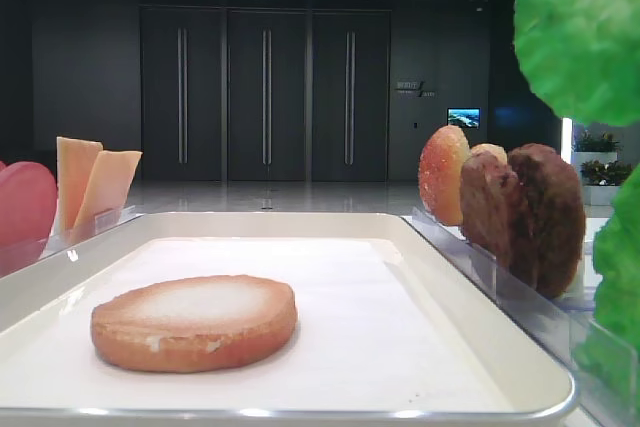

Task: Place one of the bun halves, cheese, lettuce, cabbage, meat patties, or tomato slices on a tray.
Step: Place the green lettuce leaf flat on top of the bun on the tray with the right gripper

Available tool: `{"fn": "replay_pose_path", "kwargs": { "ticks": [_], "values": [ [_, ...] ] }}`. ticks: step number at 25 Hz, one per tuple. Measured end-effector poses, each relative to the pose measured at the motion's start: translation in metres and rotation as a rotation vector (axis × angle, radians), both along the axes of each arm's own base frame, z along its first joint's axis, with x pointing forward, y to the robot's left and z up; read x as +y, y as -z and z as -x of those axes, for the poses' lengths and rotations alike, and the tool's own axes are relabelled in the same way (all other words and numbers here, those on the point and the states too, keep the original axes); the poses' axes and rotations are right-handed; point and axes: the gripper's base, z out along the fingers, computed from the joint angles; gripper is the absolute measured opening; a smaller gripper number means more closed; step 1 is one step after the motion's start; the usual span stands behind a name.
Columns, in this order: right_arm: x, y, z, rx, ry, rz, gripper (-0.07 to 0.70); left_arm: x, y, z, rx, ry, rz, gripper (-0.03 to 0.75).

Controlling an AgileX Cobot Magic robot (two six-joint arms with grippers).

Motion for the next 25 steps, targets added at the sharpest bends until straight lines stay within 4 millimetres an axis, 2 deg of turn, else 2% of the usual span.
{"fn": "replay_pose_path", "kwargs": {
  "ticks": [3, 7, 13, 18, 21, 25],
  "values": [
    [0.01, -0.003, 0.003, -0.014, -0.041, -0.078, 0.024, 0.0, 0.0, 0.0, 0.0, 0.0, 0.0, 0.408],
    [0.043, -0.004, 0.007, -0.02, -0.172, -0.297, 0.024, 0.0, 0.0, 0.0, 0.0, 0.0, 0.0, 0.408],
    [0.091, 0.037, -0.003, 0.085, -0.33, -0.453, 0.024, 0.0, 0.0, 0.0, 0.0, 0.0, 0.0, 0.408],
    [0.124, 0.06, -0.014, 0.103, -0.423, -0.601, 0.024, 0.0, 0.0, 0.0, 0.0, 0.0, 0.0, 0.408],
    [0.134, 0.077, -0.028, 0.089, -0.43, -0.637, 0.024, 0.0, 0.0, 0.0, 0.0, 0.0, 0.0, 0.408],
    [0.131, 0.092, -0.052, 0.079, -0.424, -0.681, 0.024, 0.0, 0.0, 0.0, 0.0, 0.0, 0.0, 0.408]
  ]
}}
